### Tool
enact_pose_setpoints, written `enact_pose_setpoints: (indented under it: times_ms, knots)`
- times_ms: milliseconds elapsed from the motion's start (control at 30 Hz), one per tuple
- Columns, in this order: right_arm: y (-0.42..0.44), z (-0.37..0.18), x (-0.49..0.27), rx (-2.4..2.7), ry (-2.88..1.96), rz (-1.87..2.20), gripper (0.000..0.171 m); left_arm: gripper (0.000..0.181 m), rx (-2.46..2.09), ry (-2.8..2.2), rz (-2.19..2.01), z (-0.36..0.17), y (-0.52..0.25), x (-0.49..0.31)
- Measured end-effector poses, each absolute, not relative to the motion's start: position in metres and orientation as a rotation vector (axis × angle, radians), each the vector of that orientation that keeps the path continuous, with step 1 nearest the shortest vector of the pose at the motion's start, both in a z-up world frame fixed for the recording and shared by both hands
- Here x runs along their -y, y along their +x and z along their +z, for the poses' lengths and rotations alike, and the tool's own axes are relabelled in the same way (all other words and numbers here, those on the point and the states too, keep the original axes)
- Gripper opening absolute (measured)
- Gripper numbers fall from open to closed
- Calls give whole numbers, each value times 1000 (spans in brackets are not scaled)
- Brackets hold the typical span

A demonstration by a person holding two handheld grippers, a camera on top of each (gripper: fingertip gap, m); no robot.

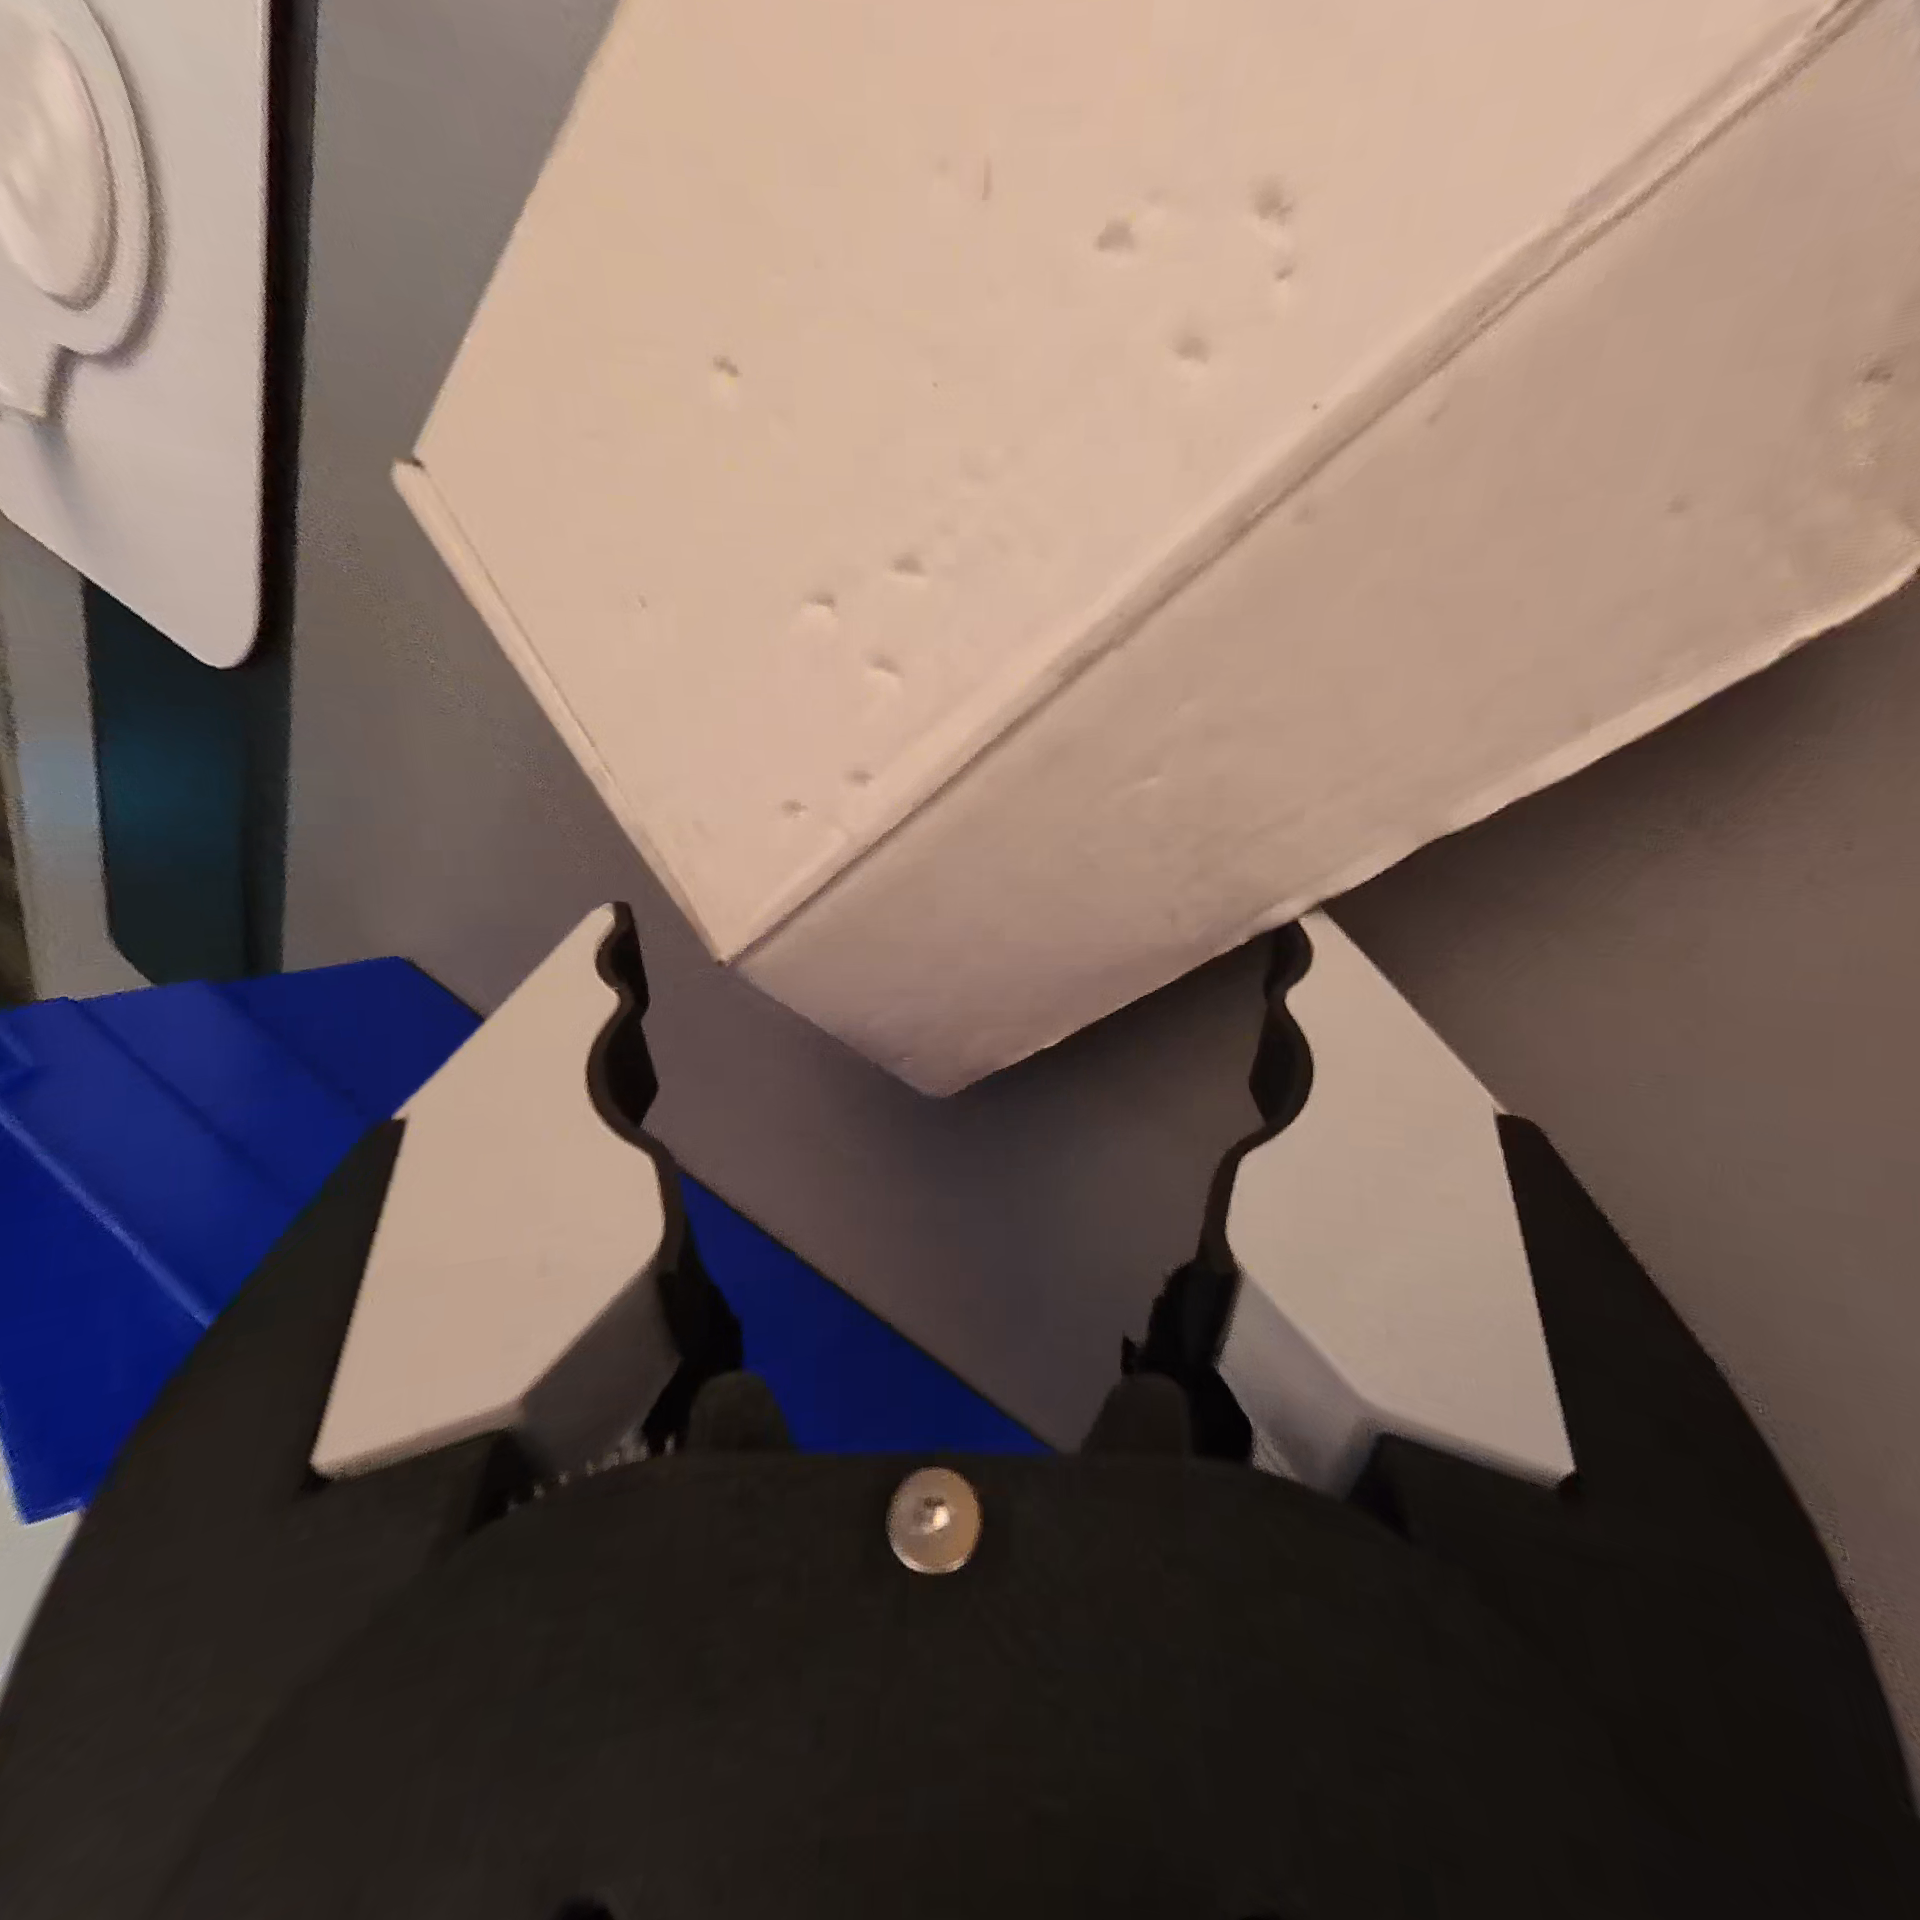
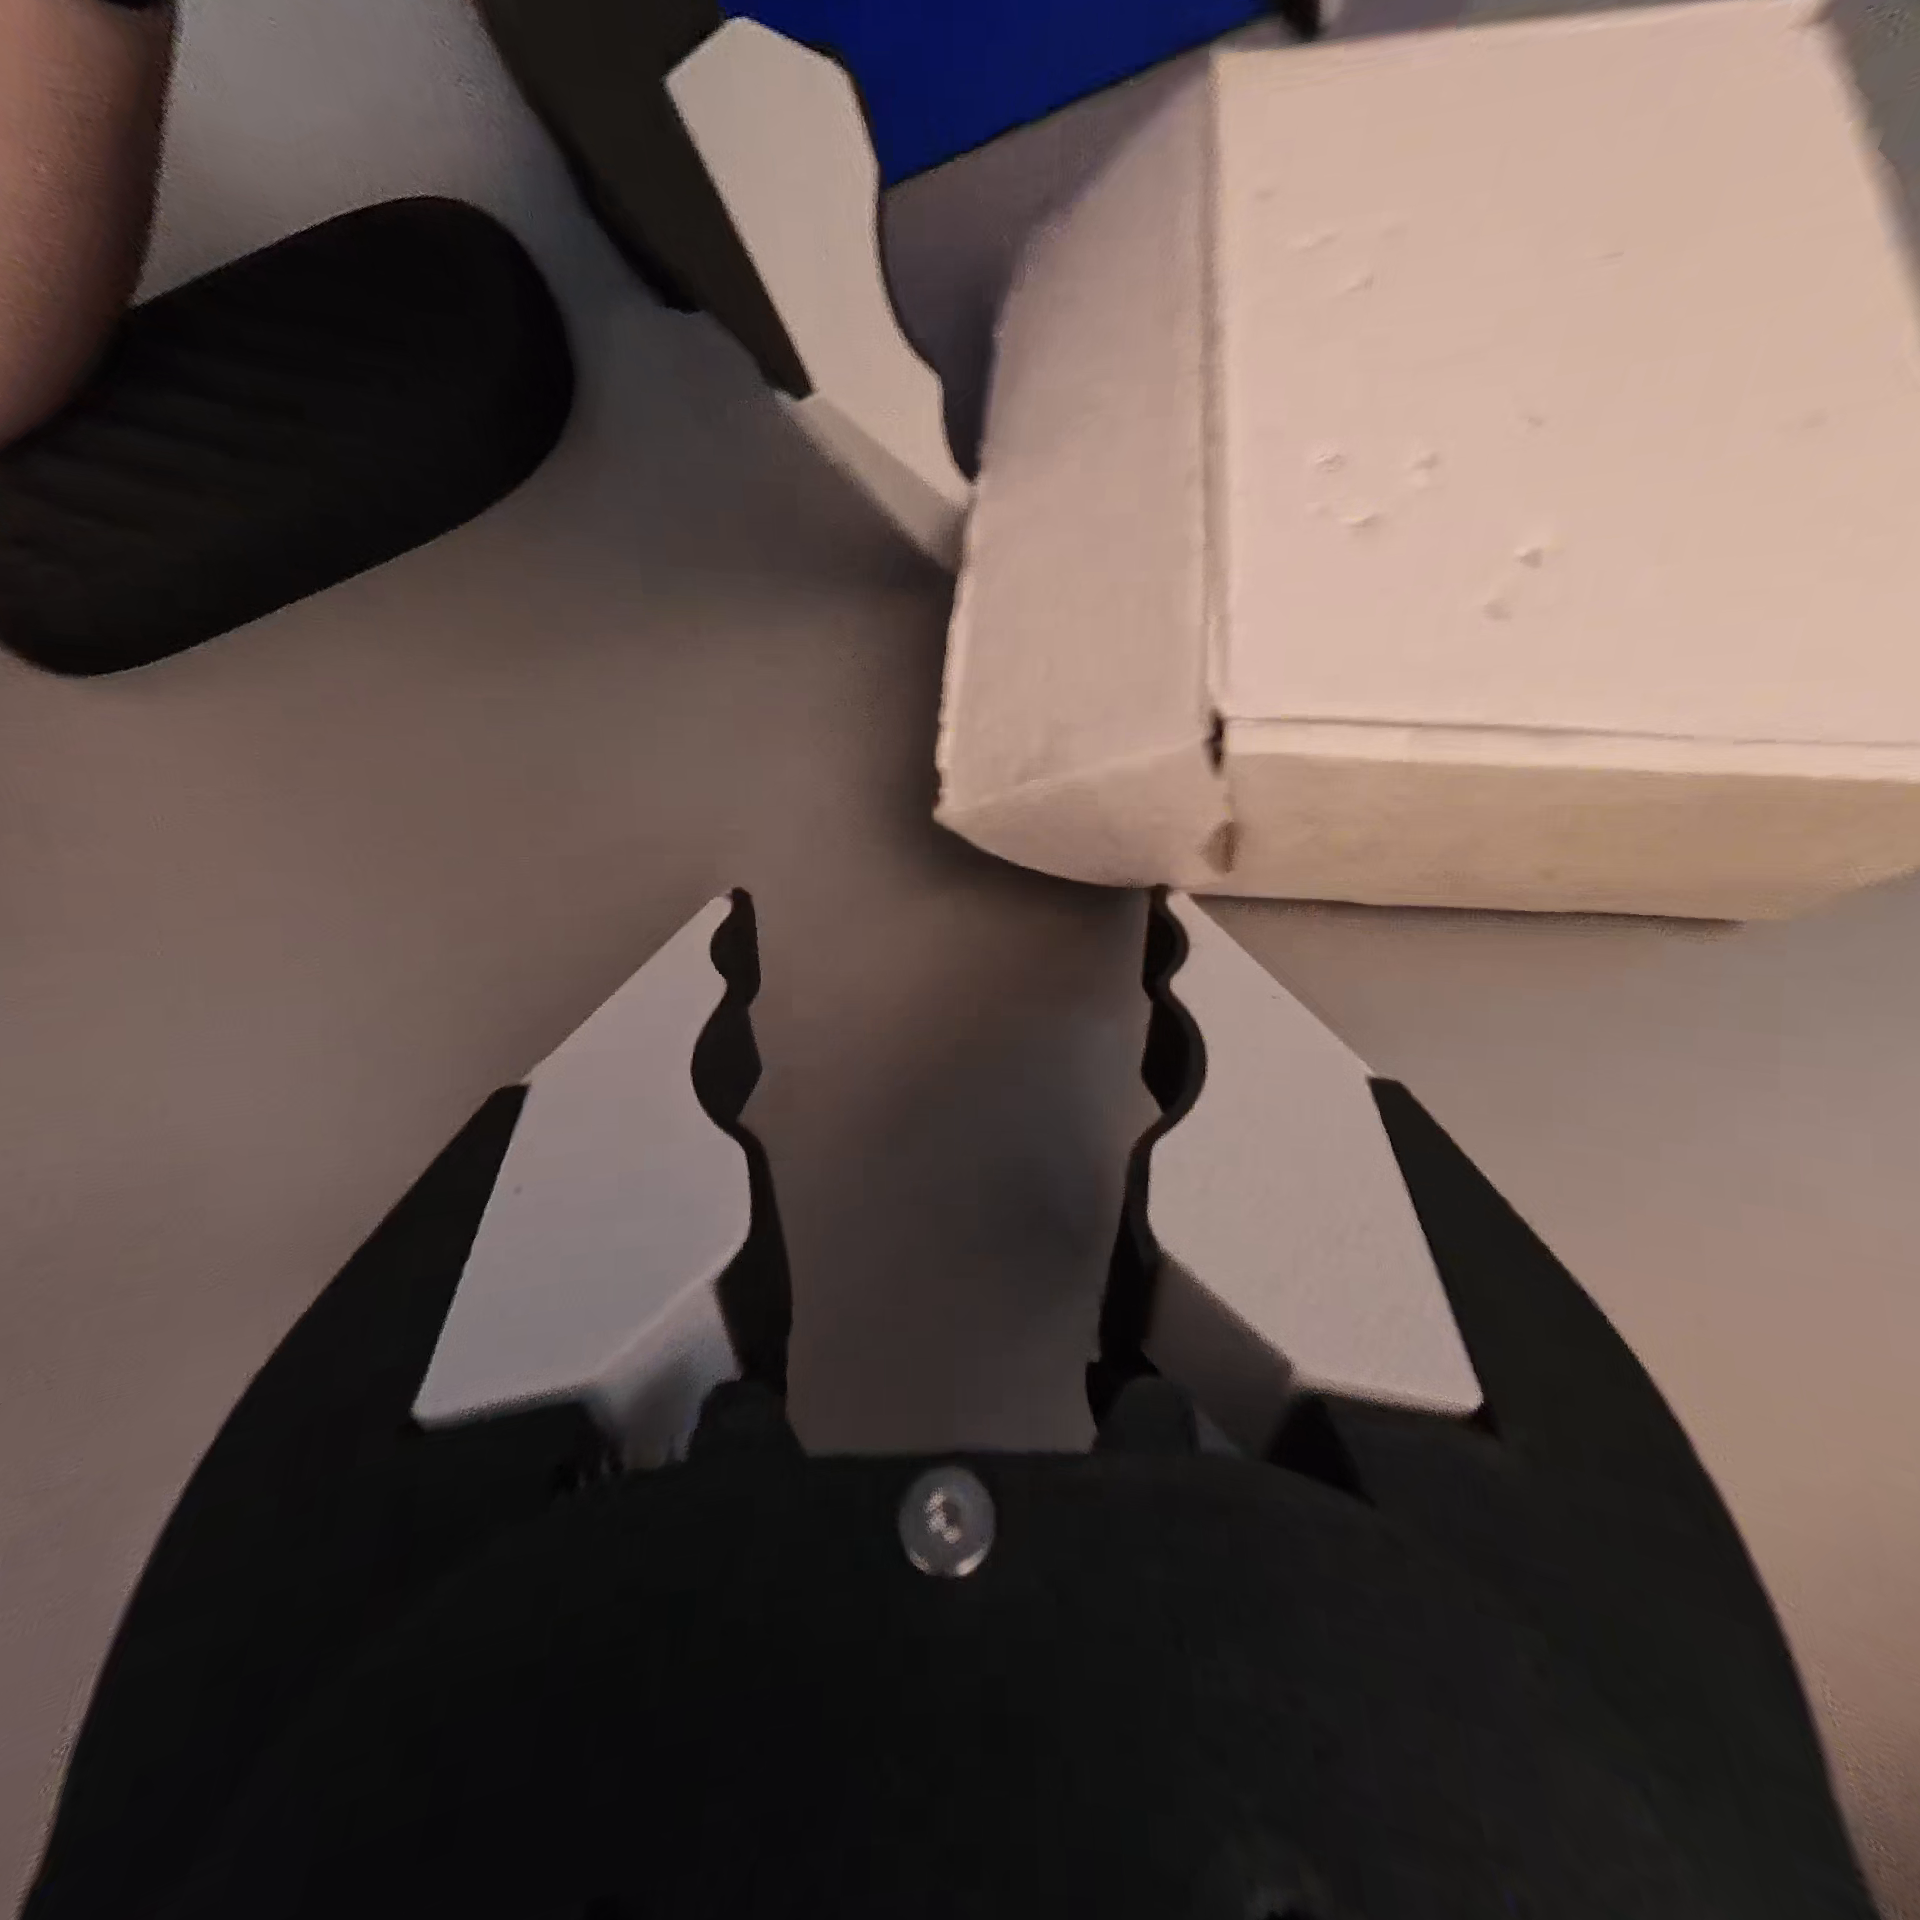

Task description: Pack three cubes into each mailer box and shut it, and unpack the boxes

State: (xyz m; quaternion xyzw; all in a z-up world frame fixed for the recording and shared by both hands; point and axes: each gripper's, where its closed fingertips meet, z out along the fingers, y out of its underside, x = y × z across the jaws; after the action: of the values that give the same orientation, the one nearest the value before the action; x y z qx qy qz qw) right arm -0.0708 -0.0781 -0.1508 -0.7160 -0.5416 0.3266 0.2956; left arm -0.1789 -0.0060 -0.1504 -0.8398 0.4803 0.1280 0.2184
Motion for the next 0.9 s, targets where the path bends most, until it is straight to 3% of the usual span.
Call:
enact_pose_setpoints:
  times_ms: [200, 400, 500, 700, 900]
  knots:
    - [-61, -141, 80, 1504, -1865, 796, 74, 116, -1297, -2324, 490, -126, -206, 9]
    - [-61, -60, 6, 1007, -1618, 802, 69, 105, -1181, -2203, 74, -74, -164, 28]
    - [-59, -69, -35, 928, -1726, 726, 68, 94, -1076, -2188, -67, -70, -139, 39]
    - [-61, -102, -76, 934, -1884, 547, 65, 85, -868, -2084, 51, -96, -105, 53]
    - [-65, -113, -58, 948, -2003, 600, 41, 100, -853, -2044, -96, -100, -77, 61]
